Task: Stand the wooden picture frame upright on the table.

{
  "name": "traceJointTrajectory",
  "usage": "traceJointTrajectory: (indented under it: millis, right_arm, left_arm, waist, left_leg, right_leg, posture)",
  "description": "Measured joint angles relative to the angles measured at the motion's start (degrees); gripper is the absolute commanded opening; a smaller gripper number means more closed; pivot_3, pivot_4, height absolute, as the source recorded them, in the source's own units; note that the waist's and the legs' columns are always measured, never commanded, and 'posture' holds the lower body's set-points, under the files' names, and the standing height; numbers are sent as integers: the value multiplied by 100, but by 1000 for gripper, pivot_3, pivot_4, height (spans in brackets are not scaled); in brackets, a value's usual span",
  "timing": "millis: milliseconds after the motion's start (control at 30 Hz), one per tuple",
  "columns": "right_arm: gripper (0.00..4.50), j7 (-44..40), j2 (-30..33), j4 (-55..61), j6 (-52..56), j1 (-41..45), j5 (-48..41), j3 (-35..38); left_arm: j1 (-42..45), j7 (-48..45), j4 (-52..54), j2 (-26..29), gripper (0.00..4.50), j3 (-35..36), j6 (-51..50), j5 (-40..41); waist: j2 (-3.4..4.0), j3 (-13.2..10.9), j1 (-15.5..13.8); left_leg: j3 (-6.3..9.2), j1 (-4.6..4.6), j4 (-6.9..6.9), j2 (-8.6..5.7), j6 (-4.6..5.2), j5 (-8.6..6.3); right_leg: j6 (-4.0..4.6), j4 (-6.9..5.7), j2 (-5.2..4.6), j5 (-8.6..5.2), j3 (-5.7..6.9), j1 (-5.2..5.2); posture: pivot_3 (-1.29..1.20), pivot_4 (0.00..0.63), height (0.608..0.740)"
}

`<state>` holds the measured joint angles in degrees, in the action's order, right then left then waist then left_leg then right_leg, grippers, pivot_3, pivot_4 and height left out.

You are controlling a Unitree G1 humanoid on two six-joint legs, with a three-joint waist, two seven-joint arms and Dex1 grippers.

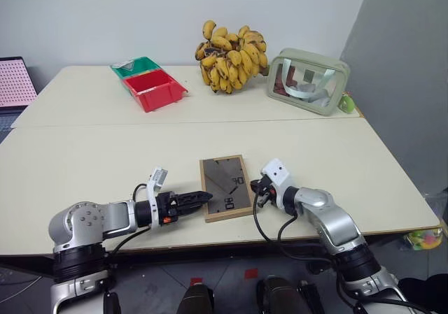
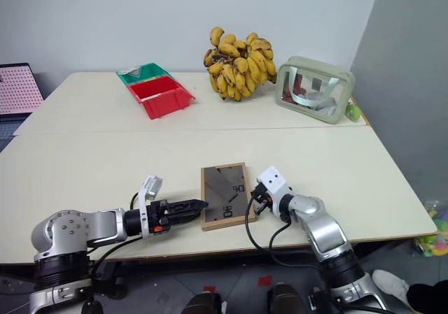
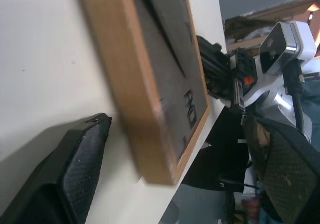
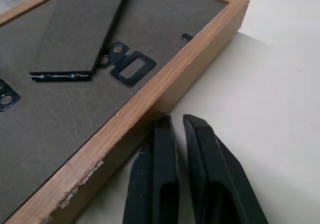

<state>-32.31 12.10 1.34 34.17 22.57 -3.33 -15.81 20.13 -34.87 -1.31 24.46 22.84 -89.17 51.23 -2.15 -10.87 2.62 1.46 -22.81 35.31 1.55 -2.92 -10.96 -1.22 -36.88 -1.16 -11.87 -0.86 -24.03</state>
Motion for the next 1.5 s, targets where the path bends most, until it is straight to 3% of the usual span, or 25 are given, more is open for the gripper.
traceJointTrajectory:
  millis: [167, 333, 367, 767, 867, 1067, 1167, 1400, 1500]
  right_arm:
    - [375, 117, -200, 0, 15, 0, 5, -148]
    - [375, 96, 41, -9, -76, -76, 33, -222]
    - [375, 88, 96, -20, -129, -94, 30, -202]
    - [375, 12, 853, -26, -154, -79, -145, 577]
    - [902, -289, 1019, 36, 223, 252, -621, 1029]
    - [2240, -1313, 990, 588, 2335, 1681, -2889, 1761]
    - [2944, -1549, 1031, 475, 2740, 2374, -3376, 1862]
    - [4475, -1657, 953, -288, 2429, 2647, -3228, 1438]
    - [4491, -1598, 828, -424, 2081, 2728, -3018, 1286]
  left_arm:
    - [-111, 111, 111, -428, 4490, -173, 379, -89]
    - [-77, 165, 108, -483, 4490, -232, 474, -85]
    - [-82, 156, 104, -446, 4122, -232, 467, -68]
    - [-65, 387, 95, -378, 1638, 242, -303, 280]
    - [99, 436, 94, -480, 1292, 418, -309, 519]
    - [690, 552, 94, -714, 1292, 312, -307, 710]
    - [1039, 466, 203, -643, 1292, 198, -292, 847]
    - [1232, 545, 272, -583, 1292, 259, -147, 914]
    - [1232, 674, 267, -622, 1292, 388, -162, 943]
  waist:
    - [18, 63, -120]
    - [18, 74, -121]
    - [16, 75, -102]
    - [7, 66, -74]
    - [3, 59, -75]
    - [-7, 31, -51]
    - [-13, 26, -63]
    - [-13, 23, -64]
    - [-13, 23, -55]
  left_leg:
    - [2, -3, 0, -7, -1, -1]
    - [0, -7, 16, -5, -2, -2]
    - [-1, -8, 19, -4, -2, -2]
    - [1, -23, -4, 3, -2, -3]
    - [2, -23, -10, 4, -1, -3]
    - [7, -25, -19, 12, -1, -3]
    - [12, -25, -27, 13, 1, -4]
    - [4, -51, -30, 11, 16, -13]
    - [2, -58, -30, 12, 16, -13]
  right_leg:
    - [-1, 7, -6, -1, 0, 2]
    - [-1, 19, -8, -1, 3, 0]
    - [-1, 21, -8, -1, 3, 0]
    - [-1, 19, -2, -1, 13, -14]
    - [0, 20, 1, -2, 15, -16]
    - [5, 15, 12, -4, 19, -21]
    - [13, 19, 12, -11, 26, -18]
    - [4, 20, 12, -14, 20, -41]
    - [-11, 15, 13, -5, 19, -54]
  posture:
    - [0, 150, 740]
    - [0, 150, 740]
    - [0, 150, 740]
    - [0, 150, 740]
    - [0, 150, 740]
    - [0, 150, 740]
    - [0, 150, 740]
    - [0, 150, 740]
    - [0, 150, 740]
